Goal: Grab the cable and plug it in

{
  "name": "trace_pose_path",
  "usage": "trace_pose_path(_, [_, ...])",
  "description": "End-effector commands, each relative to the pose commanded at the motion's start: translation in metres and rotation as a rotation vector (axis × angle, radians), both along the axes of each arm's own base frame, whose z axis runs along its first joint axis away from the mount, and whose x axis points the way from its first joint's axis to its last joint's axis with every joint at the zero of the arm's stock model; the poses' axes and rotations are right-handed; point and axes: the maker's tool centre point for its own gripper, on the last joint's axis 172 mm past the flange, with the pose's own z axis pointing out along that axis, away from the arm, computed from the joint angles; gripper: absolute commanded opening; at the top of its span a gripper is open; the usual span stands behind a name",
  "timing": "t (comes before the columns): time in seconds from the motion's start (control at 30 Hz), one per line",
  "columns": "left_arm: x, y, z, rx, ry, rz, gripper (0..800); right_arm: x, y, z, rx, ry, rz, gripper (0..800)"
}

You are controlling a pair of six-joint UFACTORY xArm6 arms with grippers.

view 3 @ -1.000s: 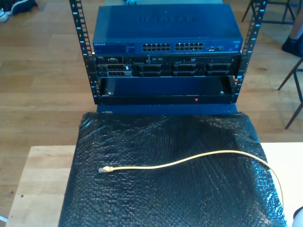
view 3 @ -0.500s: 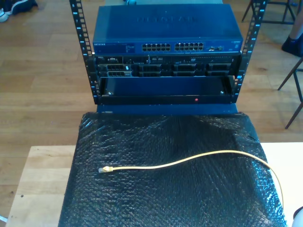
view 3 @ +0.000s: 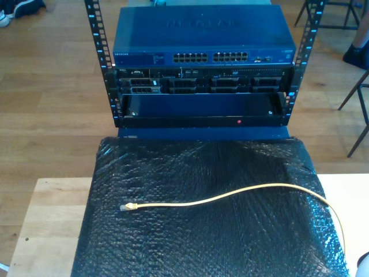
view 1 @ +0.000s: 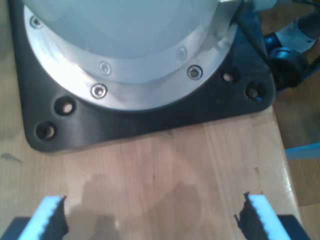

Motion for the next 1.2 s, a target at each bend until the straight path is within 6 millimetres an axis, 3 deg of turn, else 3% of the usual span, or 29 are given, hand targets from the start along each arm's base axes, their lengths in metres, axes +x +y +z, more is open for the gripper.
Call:
trace_pose_path(0.97, [-0.0006, -0.0032, 0.0002, -0.010, 0.004, 0.000, 800, 0.0003, -0.0007, 0.0004, -0.001, -0.001, -0.008, 798])
trace_pose_path(1.2, [0.0000, 0.0042, 0.0047, 0.007, 0.005, 0.003, 800, 0.0010, -0.0073, 0.0070, -0.009, 0.002, -0.031, 800])
